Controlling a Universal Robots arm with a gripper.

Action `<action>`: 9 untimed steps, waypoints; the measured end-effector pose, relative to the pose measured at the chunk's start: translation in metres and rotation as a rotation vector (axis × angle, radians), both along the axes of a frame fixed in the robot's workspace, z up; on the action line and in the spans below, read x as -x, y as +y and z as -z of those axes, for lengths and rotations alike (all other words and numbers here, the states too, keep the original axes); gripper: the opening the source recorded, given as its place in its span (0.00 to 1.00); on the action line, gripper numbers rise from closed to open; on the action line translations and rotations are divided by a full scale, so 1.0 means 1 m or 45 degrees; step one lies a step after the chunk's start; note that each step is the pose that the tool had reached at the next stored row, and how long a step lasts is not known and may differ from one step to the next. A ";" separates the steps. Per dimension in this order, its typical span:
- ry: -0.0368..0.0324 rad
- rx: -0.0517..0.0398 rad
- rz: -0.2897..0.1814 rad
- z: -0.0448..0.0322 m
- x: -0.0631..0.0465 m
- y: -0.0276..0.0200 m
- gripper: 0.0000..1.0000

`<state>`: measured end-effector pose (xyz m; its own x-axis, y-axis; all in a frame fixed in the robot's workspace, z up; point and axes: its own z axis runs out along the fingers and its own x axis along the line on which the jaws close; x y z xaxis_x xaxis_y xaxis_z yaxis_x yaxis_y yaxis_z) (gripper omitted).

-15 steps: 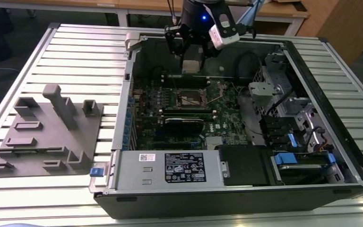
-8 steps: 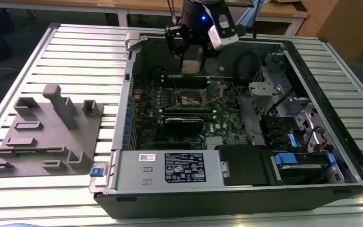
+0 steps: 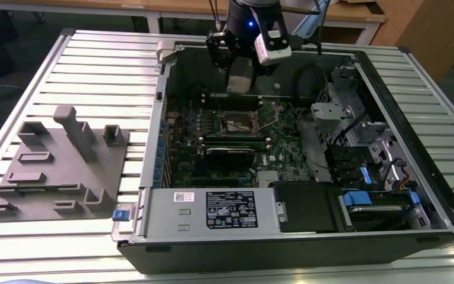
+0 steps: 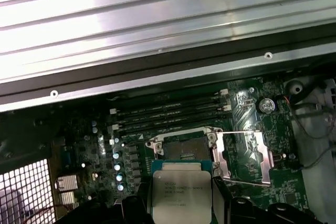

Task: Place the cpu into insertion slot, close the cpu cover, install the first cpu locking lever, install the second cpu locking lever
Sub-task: 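Place the cpu into insertion slot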

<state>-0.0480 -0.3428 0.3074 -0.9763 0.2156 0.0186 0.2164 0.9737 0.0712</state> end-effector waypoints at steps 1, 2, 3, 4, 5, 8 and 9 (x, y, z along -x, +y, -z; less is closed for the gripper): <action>0.0001 0.000 0.023 0.0004 0.000 0.0000 0.54; 0.0000 0.000 0.046 0.0009 0.000 0.0000 0.54; 0.0001 0.000 0.069 0.0013 0.000 0.0000 0.54; 0.0001 0.000 0.092 0.0016 0.000 0.0000 0.54; 0.0001 0.000 0.114 0.0020 0.000 0.0000 0.54; 0.0001 0.000 0.185 0.0030 0.000 0.0000 0.54; 0.0000 0.000 0.208 0.0033 0.000 0.0000 0.54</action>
